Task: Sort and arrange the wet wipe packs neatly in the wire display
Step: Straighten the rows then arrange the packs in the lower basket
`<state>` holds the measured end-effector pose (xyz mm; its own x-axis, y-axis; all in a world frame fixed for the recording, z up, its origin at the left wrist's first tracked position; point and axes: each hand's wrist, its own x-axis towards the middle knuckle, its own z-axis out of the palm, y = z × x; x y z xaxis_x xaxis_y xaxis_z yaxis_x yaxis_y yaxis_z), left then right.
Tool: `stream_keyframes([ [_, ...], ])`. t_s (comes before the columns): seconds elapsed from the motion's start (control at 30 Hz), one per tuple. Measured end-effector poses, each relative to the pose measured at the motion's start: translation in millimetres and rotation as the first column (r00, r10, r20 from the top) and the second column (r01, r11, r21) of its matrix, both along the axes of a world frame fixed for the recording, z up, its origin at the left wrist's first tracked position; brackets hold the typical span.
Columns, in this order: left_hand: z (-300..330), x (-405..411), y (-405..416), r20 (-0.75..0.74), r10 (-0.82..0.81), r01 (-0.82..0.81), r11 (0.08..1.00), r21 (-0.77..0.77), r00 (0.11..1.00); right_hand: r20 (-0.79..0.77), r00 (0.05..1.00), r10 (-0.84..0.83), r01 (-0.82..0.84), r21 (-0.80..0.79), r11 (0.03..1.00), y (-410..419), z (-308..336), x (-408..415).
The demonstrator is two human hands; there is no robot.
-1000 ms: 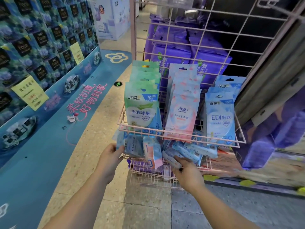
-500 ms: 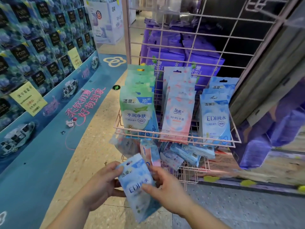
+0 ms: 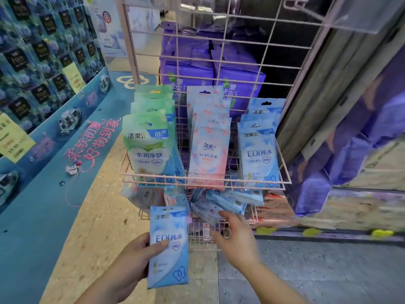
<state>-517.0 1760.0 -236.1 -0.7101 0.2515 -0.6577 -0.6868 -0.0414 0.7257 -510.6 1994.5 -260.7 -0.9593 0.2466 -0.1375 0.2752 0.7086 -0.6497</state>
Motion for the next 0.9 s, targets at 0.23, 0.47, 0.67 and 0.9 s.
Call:
stream_keyframes([
  [0.23, 6, -1, -9, -0.023, 0.023, -0.025, 0.998, -0.062, 0.999, -0.087, 0.987, 0.136, -0.115, 0.210, 0.971, 2, -26, -30],
  [0.47, 21, -6, -6, -0.038, -0.005, 0.008, 0.996, 0.086, 0.999, -0.199, 0.979, 0.035, -0.112, -0.394, 0.912, 26, 55, -2],
  [0.67, 42, -13, 4, -0.077, -0.022, 0.043, 0.959, 0.282, 0.997, -0.121, 0.986, 0.118, -0.166, -0.555, 0.815, 19, 93, 1],
  [0.9, 69, -12, 12, -0.166, -0.057, 0.103, 0.955, 0.277, 0.984, -0.305, 0.948, 0.096, -0.239, -0.476, 0.846, 43, 134, -6],
])
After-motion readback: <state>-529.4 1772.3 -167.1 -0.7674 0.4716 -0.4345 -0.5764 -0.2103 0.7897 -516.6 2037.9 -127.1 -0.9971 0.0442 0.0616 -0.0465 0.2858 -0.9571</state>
